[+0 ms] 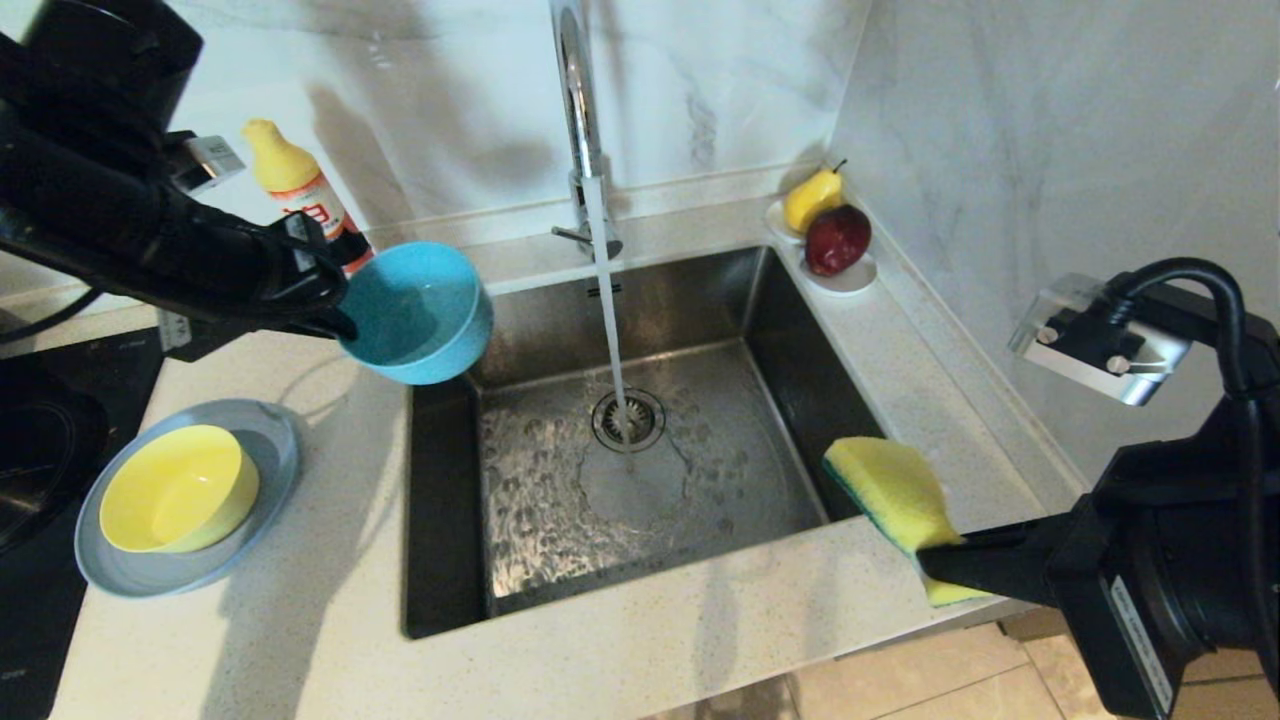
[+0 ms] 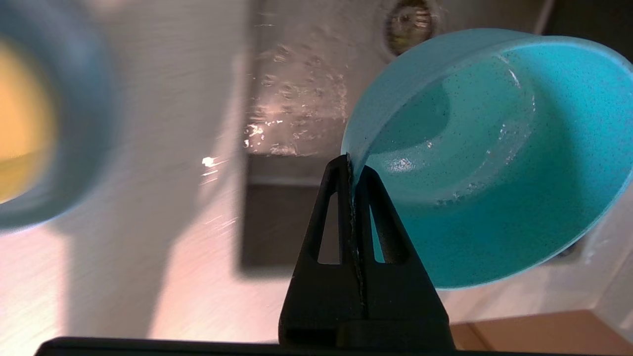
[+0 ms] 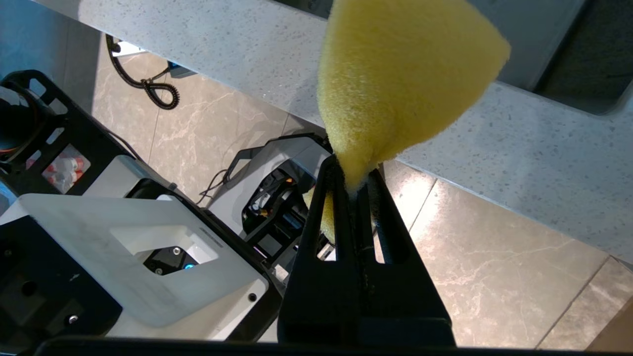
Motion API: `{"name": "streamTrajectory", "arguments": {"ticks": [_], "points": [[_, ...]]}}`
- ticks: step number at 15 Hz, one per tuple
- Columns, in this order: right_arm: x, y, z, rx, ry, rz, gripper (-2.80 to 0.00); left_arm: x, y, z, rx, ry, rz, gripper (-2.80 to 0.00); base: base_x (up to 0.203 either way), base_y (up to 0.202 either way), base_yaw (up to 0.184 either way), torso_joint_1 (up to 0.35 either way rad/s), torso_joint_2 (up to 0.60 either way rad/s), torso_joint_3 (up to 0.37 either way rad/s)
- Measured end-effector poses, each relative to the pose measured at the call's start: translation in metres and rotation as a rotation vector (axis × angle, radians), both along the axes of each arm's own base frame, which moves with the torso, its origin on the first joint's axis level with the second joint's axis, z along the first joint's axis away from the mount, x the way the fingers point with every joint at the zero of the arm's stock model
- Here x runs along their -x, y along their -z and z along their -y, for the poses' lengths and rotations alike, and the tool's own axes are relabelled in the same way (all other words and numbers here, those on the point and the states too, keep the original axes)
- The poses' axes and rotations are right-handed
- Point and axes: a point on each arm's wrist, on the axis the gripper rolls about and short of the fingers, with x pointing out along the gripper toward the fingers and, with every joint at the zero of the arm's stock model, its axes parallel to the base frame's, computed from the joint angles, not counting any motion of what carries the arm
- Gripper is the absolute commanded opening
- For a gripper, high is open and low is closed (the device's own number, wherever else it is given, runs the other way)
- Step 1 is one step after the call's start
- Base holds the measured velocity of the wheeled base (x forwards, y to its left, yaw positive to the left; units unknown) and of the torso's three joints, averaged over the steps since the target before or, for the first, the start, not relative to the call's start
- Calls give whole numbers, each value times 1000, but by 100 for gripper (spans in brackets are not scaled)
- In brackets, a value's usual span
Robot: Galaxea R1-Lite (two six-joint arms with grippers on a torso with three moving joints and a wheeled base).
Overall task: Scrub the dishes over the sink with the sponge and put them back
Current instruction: Wash the bowl
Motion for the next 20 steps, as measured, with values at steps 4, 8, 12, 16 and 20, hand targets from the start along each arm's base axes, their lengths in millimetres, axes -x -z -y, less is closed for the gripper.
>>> {"name": "streamTrajectory", "arguments": {"ticks": [4, 8, 12, 16, 20], "points": [[-3, 0, 1, -2, 14, 0, -280, -31, 25, 44, -34, 40, -6, -280, 0, 0, 0, 0, 0, 0], [-5, 1, 3, 1, 24, -4, -280, -51, 50, 81, -11, 57, -27, -280, 0, 0, 0, 0, 0, 0], [-5, 0, 3, 1, 27, -3, -280, -63, 67, 97, 4, 62, -47, -280, 0, 0, 0, 0, 0, 0], [-6, 1, 3, 2, 28, -4, -280, -75, 77, 103, 3, 37, -29, -280, 0, 0, 0, 0, 0, 0], [-6, 1, 3, 3, 28, -4, -280, -87, 88, 111, 35, 16, -11, -280, 0, 0, 0, 0, 0, 0]]}}
